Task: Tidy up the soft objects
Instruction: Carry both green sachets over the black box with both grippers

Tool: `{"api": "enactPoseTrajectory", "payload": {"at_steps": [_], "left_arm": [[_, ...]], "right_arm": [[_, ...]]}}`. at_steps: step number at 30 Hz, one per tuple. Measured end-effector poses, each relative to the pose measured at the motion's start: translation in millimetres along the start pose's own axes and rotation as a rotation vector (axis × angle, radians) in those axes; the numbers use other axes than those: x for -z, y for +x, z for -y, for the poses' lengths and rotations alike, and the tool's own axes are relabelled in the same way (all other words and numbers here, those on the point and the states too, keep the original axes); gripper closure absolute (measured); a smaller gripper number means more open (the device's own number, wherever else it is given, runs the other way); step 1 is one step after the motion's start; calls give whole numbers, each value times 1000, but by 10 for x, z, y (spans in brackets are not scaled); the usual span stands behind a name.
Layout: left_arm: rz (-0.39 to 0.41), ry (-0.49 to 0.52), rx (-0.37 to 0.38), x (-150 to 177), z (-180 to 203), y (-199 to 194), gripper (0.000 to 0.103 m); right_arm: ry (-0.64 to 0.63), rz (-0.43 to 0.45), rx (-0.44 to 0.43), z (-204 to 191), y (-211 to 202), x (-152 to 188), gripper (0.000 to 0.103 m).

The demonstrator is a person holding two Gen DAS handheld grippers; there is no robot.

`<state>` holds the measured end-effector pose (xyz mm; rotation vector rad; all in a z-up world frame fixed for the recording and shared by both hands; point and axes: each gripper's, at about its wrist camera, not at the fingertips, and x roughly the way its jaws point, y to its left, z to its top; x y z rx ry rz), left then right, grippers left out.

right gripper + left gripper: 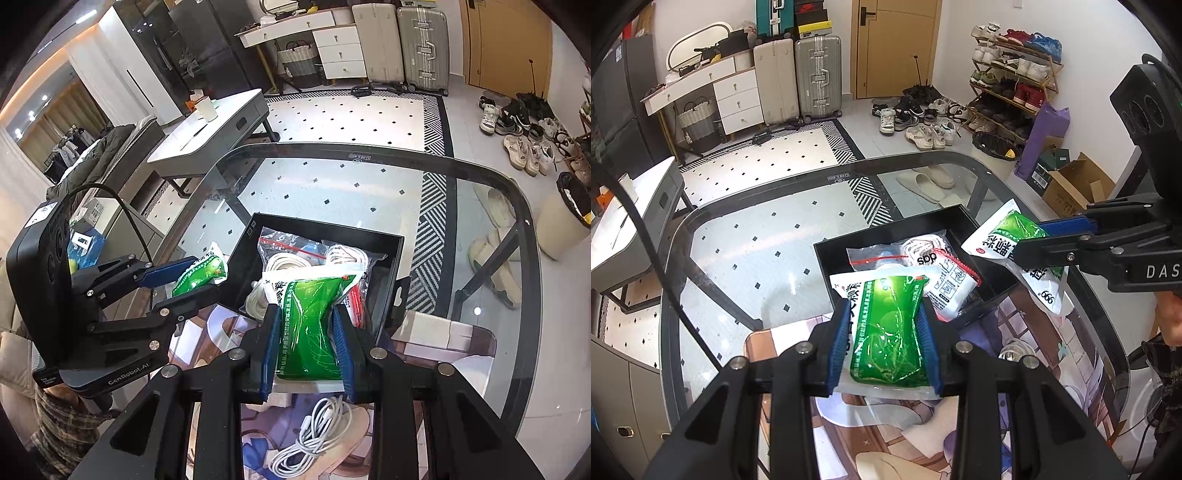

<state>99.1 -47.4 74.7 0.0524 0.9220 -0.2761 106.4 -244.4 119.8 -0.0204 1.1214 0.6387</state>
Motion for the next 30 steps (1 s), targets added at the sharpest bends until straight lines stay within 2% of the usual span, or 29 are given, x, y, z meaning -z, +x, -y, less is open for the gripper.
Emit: {"api": "enactPoseTrajectory", "payload": {"at_steps": [17, 30], "left_arm": [[-18, 9, -1, -206, -42, 248, 69], [-62, 12, 11, -302, -87, 571, 69]], "right_arm": [[27, 2, -24, 193, 192, -237, 75], [34, -30, -44, 313, 542, -378, 75]]}}
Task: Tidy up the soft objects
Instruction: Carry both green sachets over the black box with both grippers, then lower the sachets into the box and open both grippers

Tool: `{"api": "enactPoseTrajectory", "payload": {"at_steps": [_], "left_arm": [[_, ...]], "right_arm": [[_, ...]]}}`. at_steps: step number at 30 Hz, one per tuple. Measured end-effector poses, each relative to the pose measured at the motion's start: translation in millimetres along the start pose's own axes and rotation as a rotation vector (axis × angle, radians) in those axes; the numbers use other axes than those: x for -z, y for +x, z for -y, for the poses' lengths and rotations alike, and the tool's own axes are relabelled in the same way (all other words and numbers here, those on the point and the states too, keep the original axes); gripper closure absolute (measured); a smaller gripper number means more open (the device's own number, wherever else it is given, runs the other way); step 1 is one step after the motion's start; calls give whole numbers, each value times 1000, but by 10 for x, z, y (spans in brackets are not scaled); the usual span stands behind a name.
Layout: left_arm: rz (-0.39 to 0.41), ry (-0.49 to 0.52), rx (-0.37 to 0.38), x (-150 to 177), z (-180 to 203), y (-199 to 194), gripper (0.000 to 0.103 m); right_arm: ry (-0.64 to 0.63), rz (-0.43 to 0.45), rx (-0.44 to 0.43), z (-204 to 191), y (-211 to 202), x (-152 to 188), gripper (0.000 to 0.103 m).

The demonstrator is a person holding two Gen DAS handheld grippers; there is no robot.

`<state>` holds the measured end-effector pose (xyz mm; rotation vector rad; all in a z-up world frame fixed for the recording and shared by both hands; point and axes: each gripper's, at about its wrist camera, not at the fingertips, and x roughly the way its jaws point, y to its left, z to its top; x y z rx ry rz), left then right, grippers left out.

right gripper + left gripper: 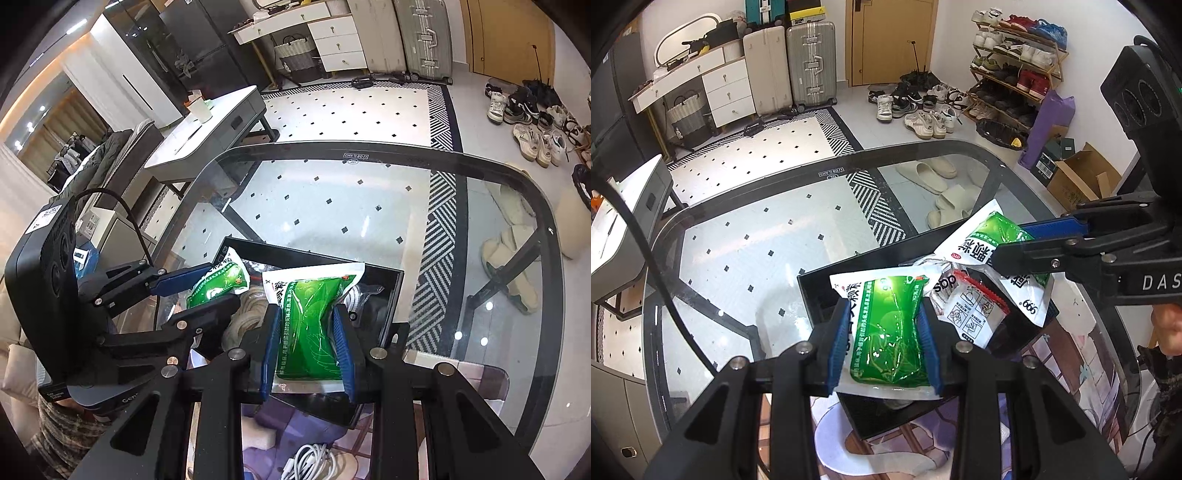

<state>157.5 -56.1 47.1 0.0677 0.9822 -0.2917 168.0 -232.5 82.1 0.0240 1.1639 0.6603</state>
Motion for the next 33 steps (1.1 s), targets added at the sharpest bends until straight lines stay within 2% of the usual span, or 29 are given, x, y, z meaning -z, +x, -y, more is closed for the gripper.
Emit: {"api": "enactPoseTrajectory", "payload": {"at_steps": [11, 33], "left_arm": [[-11, 15, 16, -41, 20, 156, 69], [-66, 14, -2, 6, 90, 408, 67]], "right_arm": [[13, -33, -16, 102, 316, -80, 75], [20, -78, -3, 120, 665, -78, 75]]}}
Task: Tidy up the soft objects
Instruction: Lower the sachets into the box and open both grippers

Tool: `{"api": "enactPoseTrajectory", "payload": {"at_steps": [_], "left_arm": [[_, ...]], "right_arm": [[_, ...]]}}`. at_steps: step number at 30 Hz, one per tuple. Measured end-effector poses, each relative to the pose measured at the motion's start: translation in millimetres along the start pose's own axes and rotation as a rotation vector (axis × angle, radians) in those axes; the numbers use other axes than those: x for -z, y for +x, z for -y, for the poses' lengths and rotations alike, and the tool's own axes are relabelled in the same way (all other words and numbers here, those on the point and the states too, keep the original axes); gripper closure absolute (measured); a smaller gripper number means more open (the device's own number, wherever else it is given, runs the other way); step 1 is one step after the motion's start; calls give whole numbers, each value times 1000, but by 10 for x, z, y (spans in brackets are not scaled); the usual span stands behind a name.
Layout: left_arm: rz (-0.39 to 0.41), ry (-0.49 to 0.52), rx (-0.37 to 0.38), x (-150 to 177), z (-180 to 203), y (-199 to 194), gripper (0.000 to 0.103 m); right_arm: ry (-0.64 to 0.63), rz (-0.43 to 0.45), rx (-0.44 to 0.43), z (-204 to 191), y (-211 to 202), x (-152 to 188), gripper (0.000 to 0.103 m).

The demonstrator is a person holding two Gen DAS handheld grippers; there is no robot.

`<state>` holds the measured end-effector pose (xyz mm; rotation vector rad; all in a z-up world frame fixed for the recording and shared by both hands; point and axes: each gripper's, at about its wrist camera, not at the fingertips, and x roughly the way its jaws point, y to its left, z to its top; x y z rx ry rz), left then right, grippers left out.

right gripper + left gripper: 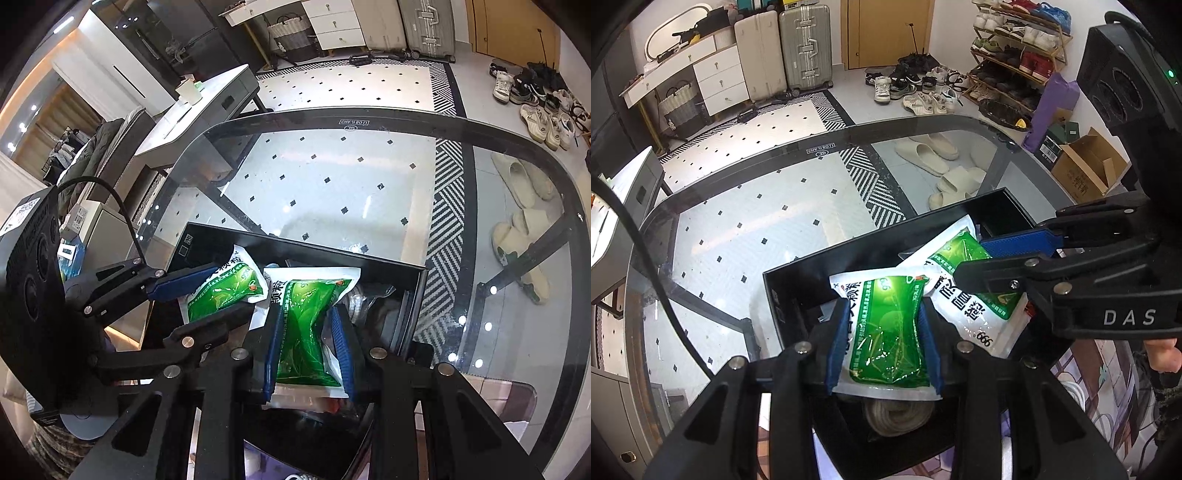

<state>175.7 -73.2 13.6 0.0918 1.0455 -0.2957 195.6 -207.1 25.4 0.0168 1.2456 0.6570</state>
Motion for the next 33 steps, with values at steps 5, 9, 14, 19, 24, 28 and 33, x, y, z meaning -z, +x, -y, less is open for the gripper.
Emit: {"api": "enactPoseTrajectory", "payload": {"at_steps": [5, 9, 14, 19, 24, 28, 33], "left_arm": [[-1, 7, 5, 0, 29, -35, 58], [1, 14, 10, 12, 55, -90, 50], [9, 22, 14, 27, 80, -184, 41], [29, 29, -4, 44, 106, -299, 24], [44, 38, -13, 57, 126, -407, 11], [48, 40, -15, 101, 116, -472, 6], [49, 51, -33, 155, 108, -528, 1]], "right_arm": [[-1, 2, 8, 11, -55, 5, 75], [-3, 9, 14, -3, -122, 15, 74], [-5, 22, 22, -28, -233, 38, 66], [-9, 35, 34, -32, -333, 72, 55], [-7, 48, 50, -42, -428, 123, 35], [-3, 65, 58, -46, -520, 166, 16], [5, 67, 66, -44, -602, 233, 9]]}}
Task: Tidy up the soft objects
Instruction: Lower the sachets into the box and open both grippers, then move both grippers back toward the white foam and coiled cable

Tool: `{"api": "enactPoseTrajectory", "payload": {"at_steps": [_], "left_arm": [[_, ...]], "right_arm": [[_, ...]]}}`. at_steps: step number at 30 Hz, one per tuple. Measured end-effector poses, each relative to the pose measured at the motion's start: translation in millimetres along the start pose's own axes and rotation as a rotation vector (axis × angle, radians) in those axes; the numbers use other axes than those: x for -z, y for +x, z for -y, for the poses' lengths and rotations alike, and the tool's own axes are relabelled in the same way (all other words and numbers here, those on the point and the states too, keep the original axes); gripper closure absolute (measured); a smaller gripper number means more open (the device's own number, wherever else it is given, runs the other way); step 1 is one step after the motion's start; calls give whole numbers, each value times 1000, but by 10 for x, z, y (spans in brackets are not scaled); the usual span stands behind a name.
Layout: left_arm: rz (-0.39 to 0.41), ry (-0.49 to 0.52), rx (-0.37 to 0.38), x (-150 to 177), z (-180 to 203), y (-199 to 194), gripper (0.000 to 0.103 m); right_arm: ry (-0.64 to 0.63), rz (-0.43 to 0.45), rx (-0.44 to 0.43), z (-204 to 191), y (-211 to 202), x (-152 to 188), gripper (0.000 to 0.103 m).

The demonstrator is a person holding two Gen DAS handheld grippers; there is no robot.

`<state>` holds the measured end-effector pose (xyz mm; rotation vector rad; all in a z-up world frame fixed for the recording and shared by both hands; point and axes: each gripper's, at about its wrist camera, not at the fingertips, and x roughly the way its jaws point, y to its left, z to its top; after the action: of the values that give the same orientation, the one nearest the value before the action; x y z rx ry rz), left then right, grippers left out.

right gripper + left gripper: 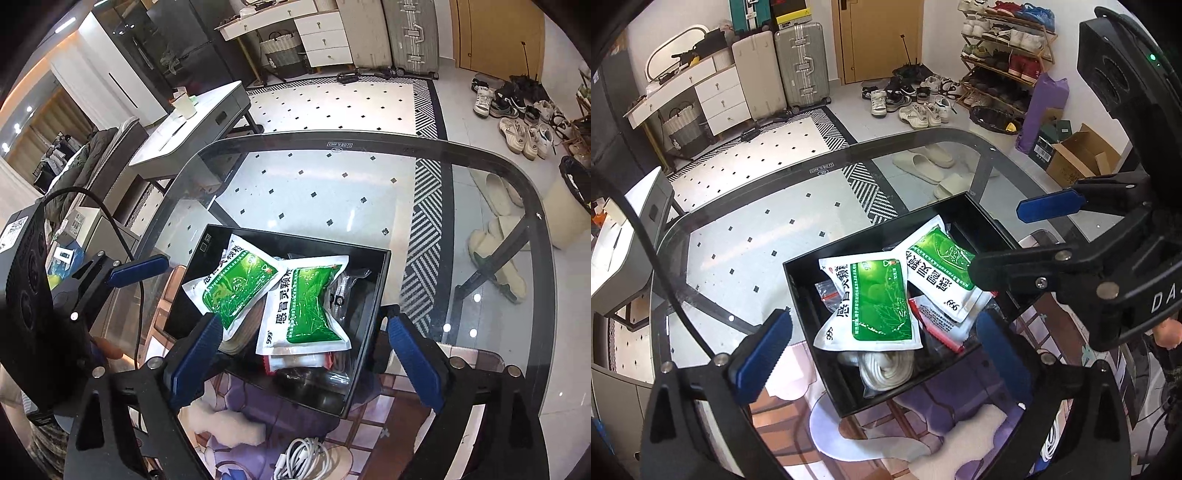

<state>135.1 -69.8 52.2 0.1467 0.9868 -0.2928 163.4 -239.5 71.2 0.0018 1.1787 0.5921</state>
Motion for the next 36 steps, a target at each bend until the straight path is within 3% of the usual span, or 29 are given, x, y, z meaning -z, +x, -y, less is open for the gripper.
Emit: {"api": "enactPoseTrajectory", "payload": {"at_steps": [15, 36], "left_arm": [[15, -2, 17, 165, 63, -180, 0], [5, 51, 51, 605, 192, -366, 0]], "right_arm": [[27, -4, 25, -14, -191, 343, 1], [71, -41, 47, -111, -338, 892, 1]]}}
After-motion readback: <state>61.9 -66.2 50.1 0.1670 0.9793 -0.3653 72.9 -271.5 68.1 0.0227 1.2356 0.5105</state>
